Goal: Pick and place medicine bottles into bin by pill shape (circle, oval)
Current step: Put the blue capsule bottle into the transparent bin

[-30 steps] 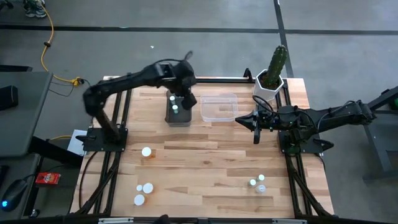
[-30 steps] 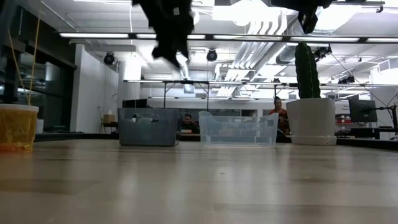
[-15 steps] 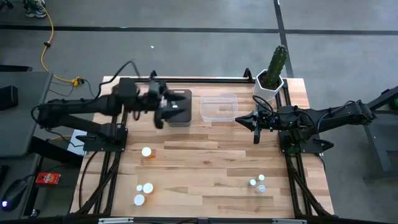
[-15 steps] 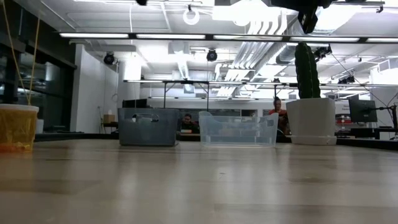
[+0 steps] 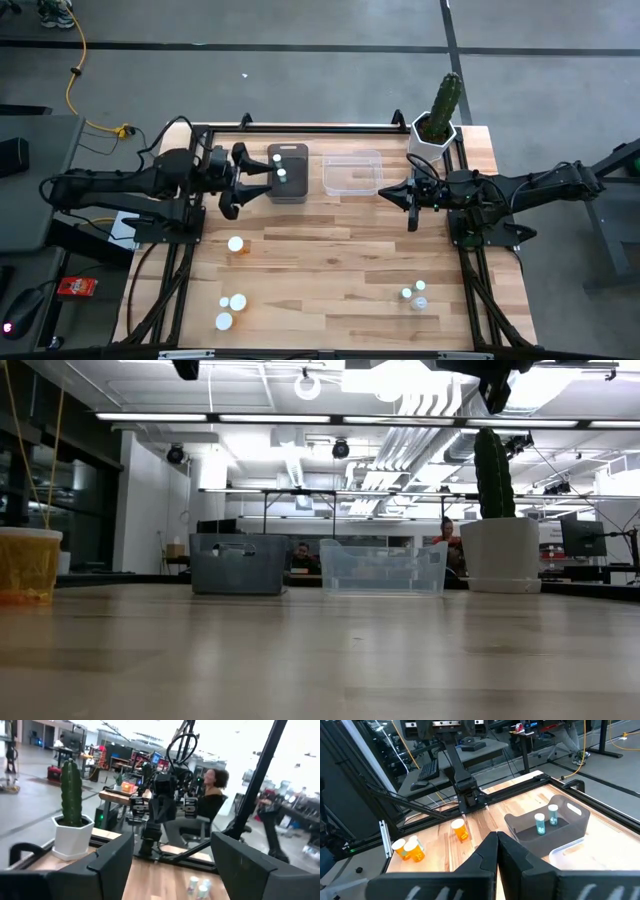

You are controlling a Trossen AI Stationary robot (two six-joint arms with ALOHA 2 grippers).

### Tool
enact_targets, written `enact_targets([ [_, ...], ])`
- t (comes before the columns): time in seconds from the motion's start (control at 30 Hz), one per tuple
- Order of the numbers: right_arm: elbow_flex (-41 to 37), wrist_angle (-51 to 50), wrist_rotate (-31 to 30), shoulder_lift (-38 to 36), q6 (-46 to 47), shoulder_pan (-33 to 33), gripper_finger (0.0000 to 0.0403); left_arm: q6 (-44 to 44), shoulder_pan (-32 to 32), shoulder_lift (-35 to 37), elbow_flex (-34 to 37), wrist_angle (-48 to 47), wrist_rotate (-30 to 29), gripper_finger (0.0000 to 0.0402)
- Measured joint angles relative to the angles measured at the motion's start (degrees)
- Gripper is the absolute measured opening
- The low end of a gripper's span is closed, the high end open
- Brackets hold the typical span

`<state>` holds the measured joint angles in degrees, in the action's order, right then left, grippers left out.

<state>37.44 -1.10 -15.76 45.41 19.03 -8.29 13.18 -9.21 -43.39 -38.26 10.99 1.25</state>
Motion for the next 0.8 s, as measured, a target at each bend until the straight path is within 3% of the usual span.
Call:
enact_targets([
  [0.57,0.01,2.62,-0.56,0.0,0.16,0.0,0.0,-0.82,0.0,-0.09,0.0,-0.18,0.03,0.0247],
  [0.67,0.01,2.62,-0.58,0.0,0.2,0.0,0.0,0.08,0.02,-0.09,0.0,-2.13,0.03,0.0213],
  [0.8,0.01,2.64,-0.58,0.0,0.21,0.0,0.0,-0.61,0.02,0.77,0.0,-5.54,-0.11,0.0108],
])
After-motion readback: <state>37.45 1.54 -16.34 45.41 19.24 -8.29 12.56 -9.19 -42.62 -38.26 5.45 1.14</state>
